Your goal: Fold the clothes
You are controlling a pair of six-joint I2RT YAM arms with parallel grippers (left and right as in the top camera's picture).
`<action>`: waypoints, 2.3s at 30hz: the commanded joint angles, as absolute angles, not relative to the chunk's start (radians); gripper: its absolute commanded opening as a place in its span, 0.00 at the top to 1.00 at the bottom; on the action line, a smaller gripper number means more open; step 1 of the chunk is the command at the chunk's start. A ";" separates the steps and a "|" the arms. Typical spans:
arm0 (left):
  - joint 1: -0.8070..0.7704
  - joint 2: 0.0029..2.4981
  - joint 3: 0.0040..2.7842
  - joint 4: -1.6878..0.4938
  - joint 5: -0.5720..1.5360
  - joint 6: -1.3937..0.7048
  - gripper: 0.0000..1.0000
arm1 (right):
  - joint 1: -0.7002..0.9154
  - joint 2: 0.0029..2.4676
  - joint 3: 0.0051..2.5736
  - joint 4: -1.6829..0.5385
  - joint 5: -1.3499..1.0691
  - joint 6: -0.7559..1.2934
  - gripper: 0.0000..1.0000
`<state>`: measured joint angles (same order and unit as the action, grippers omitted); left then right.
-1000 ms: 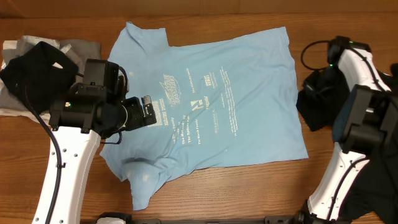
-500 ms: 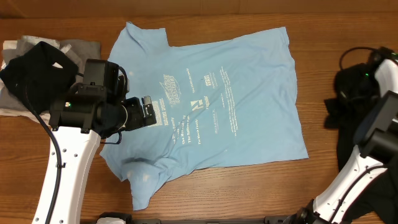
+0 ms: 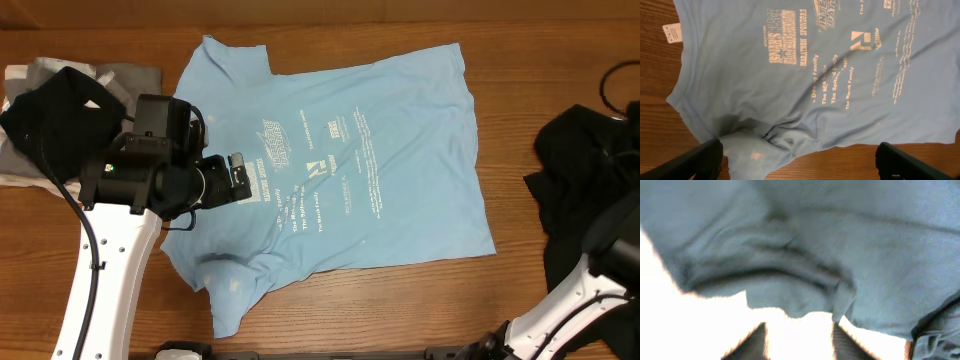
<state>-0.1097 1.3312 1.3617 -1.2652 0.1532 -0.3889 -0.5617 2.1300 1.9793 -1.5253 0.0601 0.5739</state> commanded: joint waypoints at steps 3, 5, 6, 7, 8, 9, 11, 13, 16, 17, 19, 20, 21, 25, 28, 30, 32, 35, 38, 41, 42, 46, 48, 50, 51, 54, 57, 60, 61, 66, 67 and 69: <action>-0.112 1.320 1.359 -1.253 0.148 -0.360 0.00 | -0.416 2.072 2.001 -1.559 -0.060 0.353 0.12; -0.112 1.322 1.358 -1.267 0.155 -0.358 0.00 | -0.361 2.072 1.992 -1.569 -0.062 0.339 0.11; -0.112 1.324 1.358 -1.279 0.158 -0.358 0.00 | -0.332 2.072 1.987 -1.567 -0.062 0.340 0.11; -0.112 1.330 1.358 -1.295 0.158 -0.358 0.00 | -0.306 2.072 1.984 -1.561 -0.062 0.340 0.10; -0.112 1.338 1.358 -1.311 0.158 -0.358 0.00 | -0.282 2.072 1.982 -1.553 -0.062 0.340 0.10; -0.112 1.353 1.358 -1.330 0.158 -0.358 0.00 | -0.256 2.072 1.982 -1.541 -0.062 0.340 0.09; -0.112 1.386 1.357 -1.359 0.159 -0.358 0.00 | -0.215 2.072 1.982 -1.509 -0.062 0.340 0.07; -0.112 1.428 1.356 -1.380 0.172 -0.354 0.00 | -0.183 2.072 1.982 -1.475 -0.062 0.348 0.02; -0.112 1.503 1.356 -1.391 0.185 -0.352 0.01 | -0.160 2.072 1.982 -1.441 -0.062 0.386 0.00; -0.112 1.527 1.356 -1.388 0.182 -0.356 0.06 | -0.158 2.072 1.982 -1.436 -0.062 0.397 0.00; -0.111 1.568 1.356 -1.372 0.151 -0.381 0.20 | -0.158 2.072 1.982 -1.428 -0.062 0.405 0.00; -0.110 1.583 1.357 -1.362 0.128 -0.397 0.27 | -0.158 2.072 1.982 -1.425 -0.062 0.405 0.00; -0.107 1.600 1.356 -1.350 0.098 -0.418 0.29 | -0.158 2.072 1.982 -1.423 -0.062 0.404 0.00; -0.083 1.666 1.356 -1.311 0.064 -0.453 0.56 | -0.158 2.072 1.982 -1.419 -0.062 0.404 0.00; -0.056 1.731 1.356 -1.288 0.064 -0.453 0.84 | -0.158 2.072 1.982 -1.415 -0.062 0.404 0.02; -0.039 1.776 1.356 -1.270 0.063 -0.451 0.96 | -0.158 2.072 1.982 -1.406 -0.065 0.404 0.21; -0.022 1.824 1.356 -1.243 0.064 -0.449 0.96 | -0.157 2.072 1.982 -1.399 -0.066 0.404 0.39; -0.007 1.882 1.357 -1.203 0.064 -0.447 0.96 | -0.156 2.072 1.982 -1.407 -0.067 0.403 0.77; -0.006 1.912 1.357 -1.170 0.064 -0.437 0.96 | -0.145 2.072 1.965 -1.431 -0.100 0.385 0.96; -0.006 1.923 1.357 -1.146 0.063 -0.437 0.96 | -0.119 2.072 1.905 -1.409 -0.099 0.370 0.96; -0.005 1.925 1.357 -1.142 0.063 -0.437 0.96 | -0.108 2.072 1.875 -1.381 -0.099 0.363 0.96; -0.004 1.952 1.357 -1.124 0.053 -0.434 0.96 | -0.077 2.073 1.771 -1.260 -0.099 0.370 0.96; 0.000 1.972 1.357 -1.125 0.048 -0.433 0.96 | -0.073 2.074 1.739 -1.216 -0.103 0.371 0.96; 0.005 1.989 1.357 -1.125 0.048 -0.433 0.96 | -0.073 2.074 1.723 -1.197 -0.119 0.370 0.96; 0.009 1.997 1.357 -1.125 0.049 -0.434 0.96 | -0.073 2.075 1.721 -1.198 -0.124 0.370 0.96; 0.021 2.021 1.357 -1.120 0.048 -0.434 0.96 | -0.073 2.078 1.721 -1.196 -0.132 0.370 0.94; 0.031 2.035 1.357 -1.113 0.048 -0.434 0.96 | -0.071 2.087 1.721 -1.193 -0.133 0.371 0.94; 0.039 2.037 1.357 -1.100 0.048 -0.434 0.96 | -0.067 2.095 1.720 -1.193 -0.133 0.371 0.94; 0.042 2.037 1.357 -1.095 0.048 -0.434 0.96 | -0.065 2.099 1.720 -1.190 -0.135 0.371 0.94; 0.057 2.037 1.357 -1.094 0.040 -0.428 0.93 | -0.065 2.120 1.720 -1.190 -0.137 0.371 0.94; 0.060 2.037 1.357 -1.093 0.039 -0.425 0.92 | -0.065 2.124 1.720 -1.188 -0.137 0.371 0.94; 0.072 2.037 1.357 -1.090 0.033 -0.425 0.92 | -0.065 2.138 1.720 -1.188 -0.138 0.371 0.94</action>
